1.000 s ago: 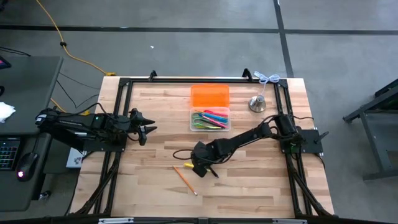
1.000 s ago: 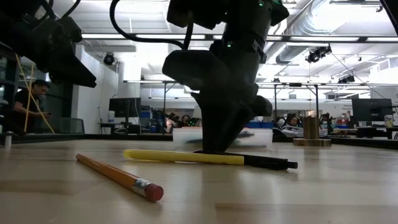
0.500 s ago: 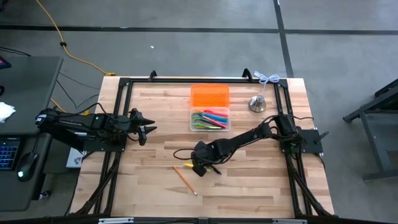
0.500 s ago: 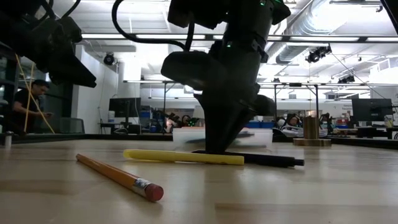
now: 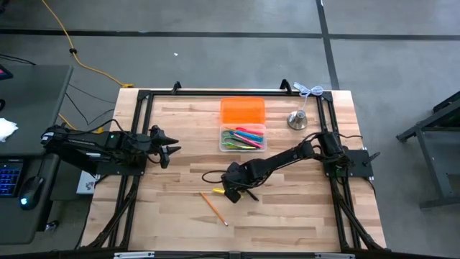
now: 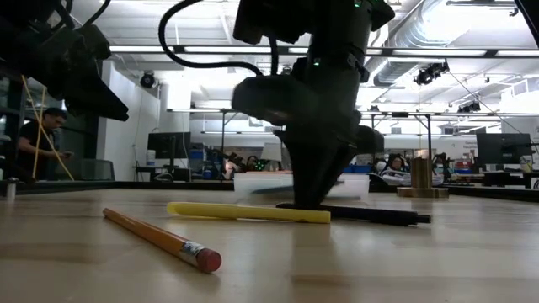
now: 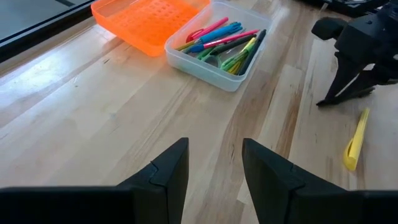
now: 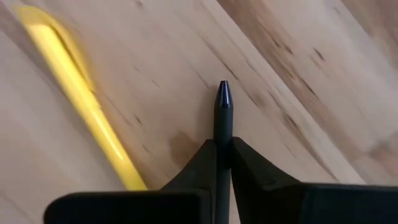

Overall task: Pick & place school supplies into a supply box
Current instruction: Put the black pen into the supply box

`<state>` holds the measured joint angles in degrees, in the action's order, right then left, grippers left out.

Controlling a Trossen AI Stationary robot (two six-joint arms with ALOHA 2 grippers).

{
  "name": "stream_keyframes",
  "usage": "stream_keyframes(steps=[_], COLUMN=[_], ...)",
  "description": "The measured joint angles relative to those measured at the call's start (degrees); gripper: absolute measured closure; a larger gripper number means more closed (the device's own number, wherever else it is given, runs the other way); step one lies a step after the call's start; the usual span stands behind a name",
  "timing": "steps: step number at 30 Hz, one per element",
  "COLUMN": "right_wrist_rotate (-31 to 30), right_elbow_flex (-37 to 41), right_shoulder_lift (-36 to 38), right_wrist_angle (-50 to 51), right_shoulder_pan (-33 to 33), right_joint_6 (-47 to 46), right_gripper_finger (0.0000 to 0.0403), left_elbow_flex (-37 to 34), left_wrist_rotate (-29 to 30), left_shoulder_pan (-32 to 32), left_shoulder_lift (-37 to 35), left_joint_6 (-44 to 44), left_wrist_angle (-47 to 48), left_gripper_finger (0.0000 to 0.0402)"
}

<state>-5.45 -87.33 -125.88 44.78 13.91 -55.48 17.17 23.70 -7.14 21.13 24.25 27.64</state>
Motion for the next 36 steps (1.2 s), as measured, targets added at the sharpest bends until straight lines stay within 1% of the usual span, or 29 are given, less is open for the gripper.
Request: stream_keyframes(steps=[11,22,28,31,36], right_wrist_rotate=[-0.4,-0.13,0.87,1.42,1.41], right_elbow_flex=[-0.04,0.11,0.11,0.24,0.24], right_shoulder_lift=[0.26,0.54,0.56,0.57,0.59], right_wrist_angle=[7.14,8.82,8.91,9.0,9.13], right_shoulder_pan=[0.02,0.0,-0.01,-0.21,-0.56], right_joint_6=[0.06,0.44,1.83,1.48,1.43], right_gripper_finger=[0.0384,0.0349,0.0342,0.0351,0.0391], left_elbow_flex=[0.0,0.0,0.0,0.0,0.0], left_wrist_rotate=[-0.02,0.56,0.57,0.57,0.59], left_shoulder_pan=[0.0,-0.02,-0.02,-0.02,0.0], left_shoulder_lift=[0.01,0.01,0.0,0.0,0.0], left_joint_6=[0.0,0.0,0.0,0.0,-0.01], left_wrist_angle=[0.0,0.02,0.02,0.02,0.02], left_gripper_finger=[0.0222,0.0222,0.0222,0.0222,0.0222])
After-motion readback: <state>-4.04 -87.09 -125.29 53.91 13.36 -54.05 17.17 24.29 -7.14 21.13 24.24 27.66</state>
